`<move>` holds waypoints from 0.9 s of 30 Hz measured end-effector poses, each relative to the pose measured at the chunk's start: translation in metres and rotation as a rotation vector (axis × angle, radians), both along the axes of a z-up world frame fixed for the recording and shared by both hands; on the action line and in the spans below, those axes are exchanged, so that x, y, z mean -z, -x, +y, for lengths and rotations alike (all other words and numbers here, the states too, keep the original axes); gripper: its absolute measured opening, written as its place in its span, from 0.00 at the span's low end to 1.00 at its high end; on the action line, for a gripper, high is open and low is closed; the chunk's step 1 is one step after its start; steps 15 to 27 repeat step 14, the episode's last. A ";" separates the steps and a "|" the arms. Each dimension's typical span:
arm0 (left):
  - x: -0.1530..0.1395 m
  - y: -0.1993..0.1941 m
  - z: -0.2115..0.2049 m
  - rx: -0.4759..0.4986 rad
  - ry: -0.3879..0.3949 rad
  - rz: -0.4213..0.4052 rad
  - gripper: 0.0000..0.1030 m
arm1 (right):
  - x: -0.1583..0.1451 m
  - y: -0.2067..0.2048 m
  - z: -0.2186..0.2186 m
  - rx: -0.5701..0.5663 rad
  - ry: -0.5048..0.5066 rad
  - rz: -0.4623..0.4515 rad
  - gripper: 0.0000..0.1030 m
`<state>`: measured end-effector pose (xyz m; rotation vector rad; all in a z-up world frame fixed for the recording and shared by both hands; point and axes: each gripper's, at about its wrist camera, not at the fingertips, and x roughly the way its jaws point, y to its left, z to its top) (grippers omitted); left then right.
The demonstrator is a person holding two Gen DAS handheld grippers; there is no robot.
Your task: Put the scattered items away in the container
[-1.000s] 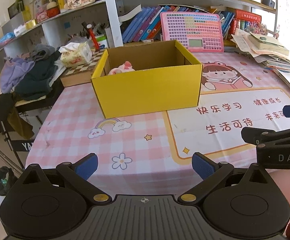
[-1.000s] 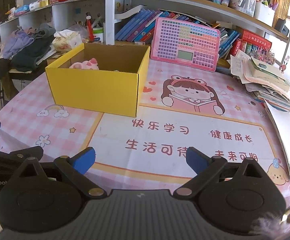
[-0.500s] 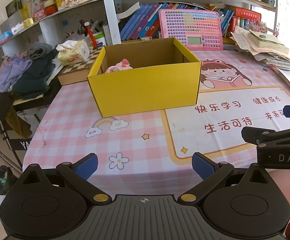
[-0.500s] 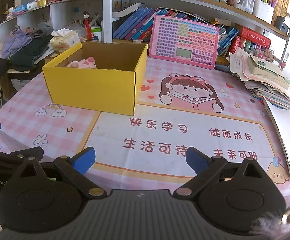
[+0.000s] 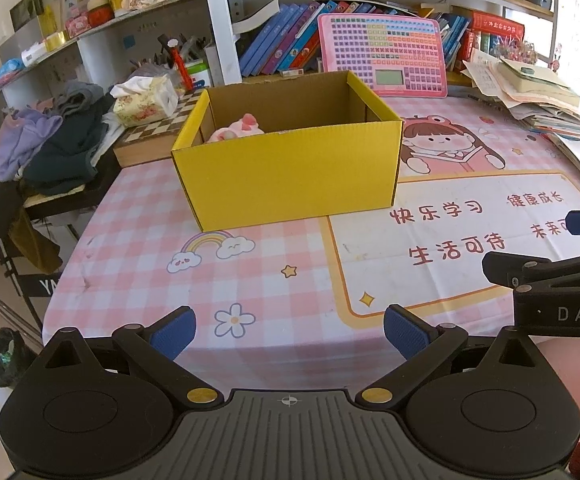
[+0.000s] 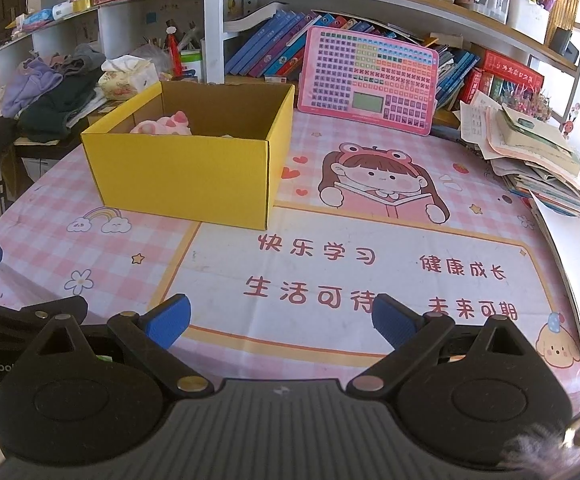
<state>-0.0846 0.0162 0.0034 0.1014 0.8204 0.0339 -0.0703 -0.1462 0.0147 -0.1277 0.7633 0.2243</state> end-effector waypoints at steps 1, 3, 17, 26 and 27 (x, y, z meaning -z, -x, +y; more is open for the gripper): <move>0.000 -0.001 0.000 0.000 -0.002 0.001 0.99 | 0.000 -0.001 0.000 0.000 -0.001 0.002 0.95; 0.000 -0.002 -0.001 0.000 -0.005 0.003 0.99 | 0.001 -0.003 0.000 0.000 -0.002 0.005 0.95; 0.002 -0.009 0.001 -0.015 0.006 0.015 0.99 | 0.005 -0.011 0.000 -0.004 -0.013 0.024 0.95; 0.002 -0.009 0.001 -0.015 0.006 0.015 0.99 | 0.005 -0.011 0.000 -0.004 -0.013 0.024 0.95; 0.002 -0.009 0.001 -0.015 0.006 0.015 0.99 | 0.005 -0.011 0.000 -0.004 -0.013 0.024 0.95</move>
